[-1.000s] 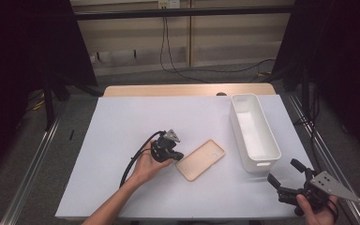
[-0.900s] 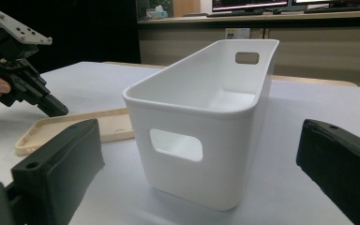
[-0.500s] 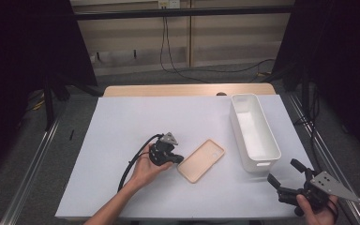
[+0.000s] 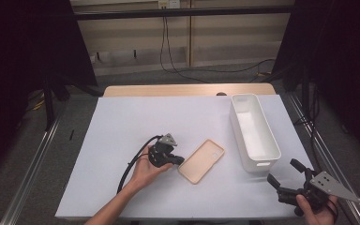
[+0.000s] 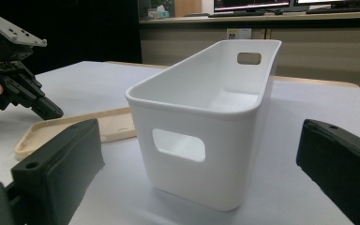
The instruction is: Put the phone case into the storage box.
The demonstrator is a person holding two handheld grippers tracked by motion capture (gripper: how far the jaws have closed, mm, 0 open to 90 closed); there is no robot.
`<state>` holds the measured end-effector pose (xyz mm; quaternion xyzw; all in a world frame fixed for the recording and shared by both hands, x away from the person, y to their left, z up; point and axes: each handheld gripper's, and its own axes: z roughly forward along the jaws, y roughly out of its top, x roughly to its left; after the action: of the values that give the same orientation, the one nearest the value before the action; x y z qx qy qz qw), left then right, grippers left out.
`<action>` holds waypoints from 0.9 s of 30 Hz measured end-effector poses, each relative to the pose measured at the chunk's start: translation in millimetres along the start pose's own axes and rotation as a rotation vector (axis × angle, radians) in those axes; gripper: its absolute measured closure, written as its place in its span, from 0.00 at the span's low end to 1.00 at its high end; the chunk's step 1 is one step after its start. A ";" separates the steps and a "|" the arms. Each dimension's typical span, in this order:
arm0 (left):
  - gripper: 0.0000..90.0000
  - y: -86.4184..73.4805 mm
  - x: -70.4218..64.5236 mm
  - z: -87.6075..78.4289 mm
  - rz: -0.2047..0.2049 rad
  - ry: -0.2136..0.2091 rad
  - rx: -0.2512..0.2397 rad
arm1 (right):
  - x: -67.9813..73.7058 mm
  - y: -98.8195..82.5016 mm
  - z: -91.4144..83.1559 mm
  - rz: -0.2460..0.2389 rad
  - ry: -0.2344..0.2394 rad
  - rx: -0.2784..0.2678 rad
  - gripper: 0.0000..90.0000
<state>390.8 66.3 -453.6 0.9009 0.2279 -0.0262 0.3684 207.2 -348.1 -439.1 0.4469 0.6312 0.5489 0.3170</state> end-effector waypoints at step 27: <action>0.25 -15.4 -6.5 -38.5 -0.060 0.161 -0.271 | 0.0 0.2 -0.8 -0.003 -0.001 -0.003 0.00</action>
<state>373.8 99.4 -434.2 0.8350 0.2851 0.0657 0.4661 206.5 -348.4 -438.7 0.4457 0.6309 0.5493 0.3187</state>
